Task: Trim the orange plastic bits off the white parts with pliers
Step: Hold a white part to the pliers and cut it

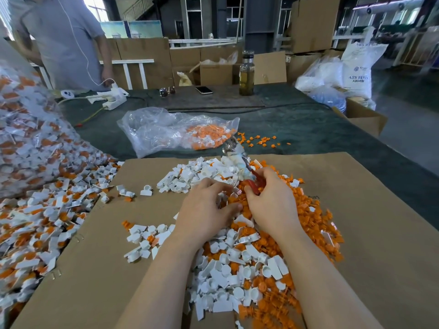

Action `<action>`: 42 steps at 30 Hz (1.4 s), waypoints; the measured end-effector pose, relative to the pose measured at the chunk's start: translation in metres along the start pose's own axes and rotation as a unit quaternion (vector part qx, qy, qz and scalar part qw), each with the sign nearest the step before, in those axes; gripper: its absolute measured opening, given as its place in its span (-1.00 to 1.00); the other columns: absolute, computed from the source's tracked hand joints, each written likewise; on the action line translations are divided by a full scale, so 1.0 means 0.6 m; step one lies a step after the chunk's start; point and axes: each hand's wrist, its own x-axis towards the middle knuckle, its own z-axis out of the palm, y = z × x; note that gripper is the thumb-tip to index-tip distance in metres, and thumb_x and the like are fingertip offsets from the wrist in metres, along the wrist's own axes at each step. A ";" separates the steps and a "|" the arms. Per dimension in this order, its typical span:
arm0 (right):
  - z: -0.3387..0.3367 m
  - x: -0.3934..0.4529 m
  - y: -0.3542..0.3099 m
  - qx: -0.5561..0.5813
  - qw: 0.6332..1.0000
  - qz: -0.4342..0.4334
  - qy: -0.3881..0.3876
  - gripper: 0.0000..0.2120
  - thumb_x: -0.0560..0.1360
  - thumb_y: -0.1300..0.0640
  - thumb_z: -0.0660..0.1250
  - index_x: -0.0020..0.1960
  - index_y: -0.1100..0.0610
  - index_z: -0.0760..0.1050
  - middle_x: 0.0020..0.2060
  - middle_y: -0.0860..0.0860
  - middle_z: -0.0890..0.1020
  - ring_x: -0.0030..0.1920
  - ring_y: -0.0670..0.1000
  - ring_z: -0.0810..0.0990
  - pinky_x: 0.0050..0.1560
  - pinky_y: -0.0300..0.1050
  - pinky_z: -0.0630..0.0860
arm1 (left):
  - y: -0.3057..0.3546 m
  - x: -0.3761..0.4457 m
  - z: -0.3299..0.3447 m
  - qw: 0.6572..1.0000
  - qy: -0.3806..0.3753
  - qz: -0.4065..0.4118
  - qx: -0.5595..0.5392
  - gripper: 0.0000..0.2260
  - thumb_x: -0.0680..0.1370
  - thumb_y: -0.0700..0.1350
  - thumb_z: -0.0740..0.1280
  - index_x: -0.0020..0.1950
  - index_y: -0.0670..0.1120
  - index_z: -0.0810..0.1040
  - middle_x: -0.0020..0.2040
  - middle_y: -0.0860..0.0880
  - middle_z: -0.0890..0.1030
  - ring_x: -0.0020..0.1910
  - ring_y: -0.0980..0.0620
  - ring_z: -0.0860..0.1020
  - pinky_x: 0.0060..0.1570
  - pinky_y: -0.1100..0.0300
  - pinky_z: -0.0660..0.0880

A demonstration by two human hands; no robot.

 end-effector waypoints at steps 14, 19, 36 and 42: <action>-0.004 0.003 -0.011 0.131 0.990 -0.009 -0.046 -0.75 0.50 0.00 0.42 0.02 -0.12 0.34 -0.20 -0.32 0.46 -0.18 -0.31 0.48 -0.24 -0.45 0.35 | 0.021 -0.001 0.010 0.982 0.161 0.034 -0.089 -0.87 0.49 -0.10 0.47 0.01 0.07 0.65 -0.16 0.17 0.66 -0.14 0.22 0.58 -0.15 0.36 0.41; -0.005 0.001 -0.012 0.189 0.980 0.019 -0.055 -0.82 0.49 0.02 0.42 -0.04 -0.17 0.43 -0.17 -0.26 0.56 -0.16 -0.29 0.56 -0.23 -0.44 0.41 | 0.021 -0.001 0.009 0.978 0.179 0.018 -0.106 -0.87 0.47 -0.09 0.49 -0.11 0.12 0.59 -0.28 0.25 0.58 -0.16 0.26 0.56 -0.17 0.38 0.41; -0.013 0.006 -0.005 0.228 0.970 0.077 0.022 -0.76 0.49 0.10 0.43 0.12 -0.03 0.49 -0.14 -0.19 0.59 -0.16 -0.24 0.58 -0.26 -0.42 0.41 | -0.016 0.001 -0.040 0.980 -0.018 -0.144 -0.134 -0.77 0.48 0.12 0.47 0.10 0.12 0.62 0.06 0.07 0.59 -0.02 0.08 0.57 0.07 0.08 0.53; -0.010 0.007 -0.004 0.215 0.973 0.084 0.021 -0.74 0.50 0.11 0.42 0.17 0.03 0.52 -0.14 -0.16 0.60 -0.18 -0.23 0.58 -0.25 -0.40 0.42 | 0.010 -0.008 -0.041 0.992 -0.061 -0.089 -0.068 -0.74 0.37 0.15 0.55 -0.03 0.33 0.56 -0.05 0.15 0.46 0.01 0.09 0.49 0.26 -0.10 0.42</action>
